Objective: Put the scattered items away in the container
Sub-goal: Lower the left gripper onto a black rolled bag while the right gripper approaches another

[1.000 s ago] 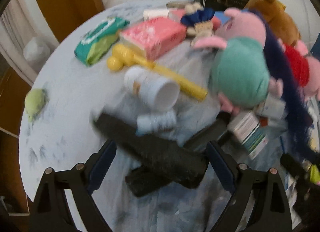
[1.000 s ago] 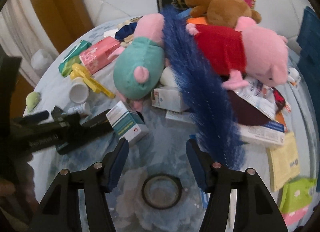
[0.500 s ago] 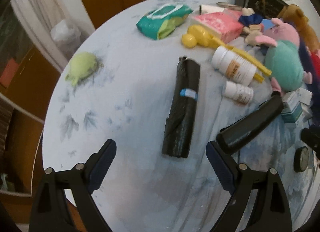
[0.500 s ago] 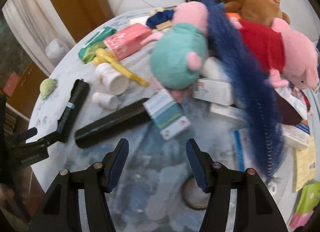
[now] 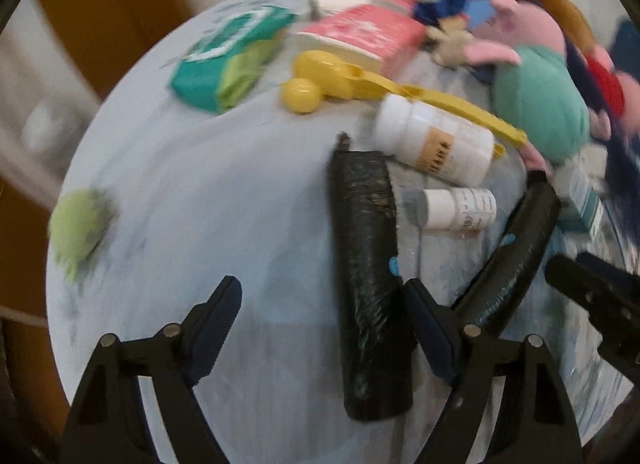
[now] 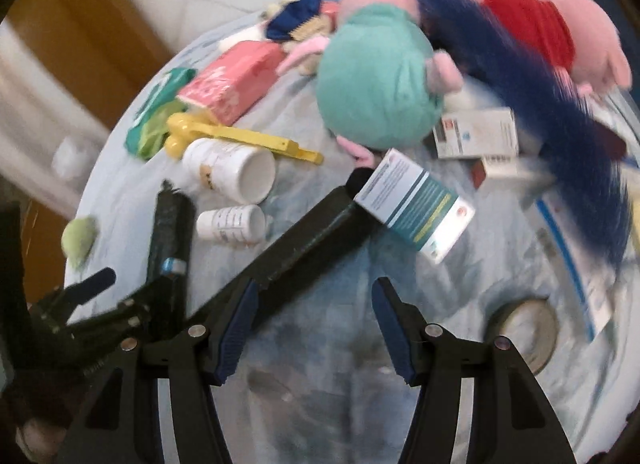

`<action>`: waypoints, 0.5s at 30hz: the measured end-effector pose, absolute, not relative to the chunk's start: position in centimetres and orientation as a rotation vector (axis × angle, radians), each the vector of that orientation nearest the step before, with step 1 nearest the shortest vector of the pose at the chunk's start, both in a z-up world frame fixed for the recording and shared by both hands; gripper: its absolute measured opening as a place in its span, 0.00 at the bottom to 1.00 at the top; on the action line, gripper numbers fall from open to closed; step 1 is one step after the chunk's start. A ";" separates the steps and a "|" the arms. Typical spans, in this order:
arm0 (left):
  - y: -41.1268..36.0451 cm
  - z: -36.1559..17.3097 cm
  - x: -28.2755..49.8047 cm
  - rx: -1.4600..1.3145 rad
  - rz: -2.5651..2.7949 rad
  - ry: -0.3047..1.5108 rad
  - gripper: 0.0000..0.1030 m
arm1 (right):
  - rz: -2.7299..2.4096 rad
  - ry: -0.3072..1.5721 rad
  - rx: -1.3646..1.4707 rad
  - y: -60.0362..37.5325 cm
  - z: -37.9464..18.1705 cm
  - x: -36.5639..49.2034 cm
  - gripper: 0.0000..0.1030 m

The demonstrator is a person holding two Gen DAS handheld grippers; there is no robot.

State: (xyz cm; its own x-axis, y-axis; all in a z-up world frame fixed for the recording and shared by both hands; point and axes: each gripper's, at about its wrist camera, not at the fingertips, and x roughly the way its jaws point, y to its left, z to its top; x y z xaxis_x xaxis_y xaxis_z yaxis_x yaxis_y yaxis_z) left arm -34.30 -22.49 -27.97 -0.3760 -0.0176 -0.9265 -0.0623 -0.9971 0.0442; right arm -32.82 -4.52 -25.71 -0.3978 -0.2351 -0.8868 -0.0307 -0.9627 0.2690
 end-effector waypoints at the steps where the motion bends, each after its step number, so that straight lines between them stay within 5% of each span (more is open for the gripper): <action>1: -22.3 -28.2 -34.5 -1.730 2.558 0.136 0.80 | -2.512 -0.412 1.659 -4.8 -26.0 -32.9 0.58; 4: -22.2 -28.9 -34.7 -1.718 2.503 0.189 0.57 | -2.522 -0.448 1.698 -6.1 -27.0 -33.3 0.58; 8: -22.8 -29.1 -35.2 -1.705 2.467 0.220 0.45 | -2.504 -0.435 1.737 -8.0 -28.1 -33.8 0.58; 15: -22.8 -28.9 -35.4 -1.666 2.449 0.234 0.43 | -2.544 -0.374 1.777 -8.2 -27.9 -32.9 0.46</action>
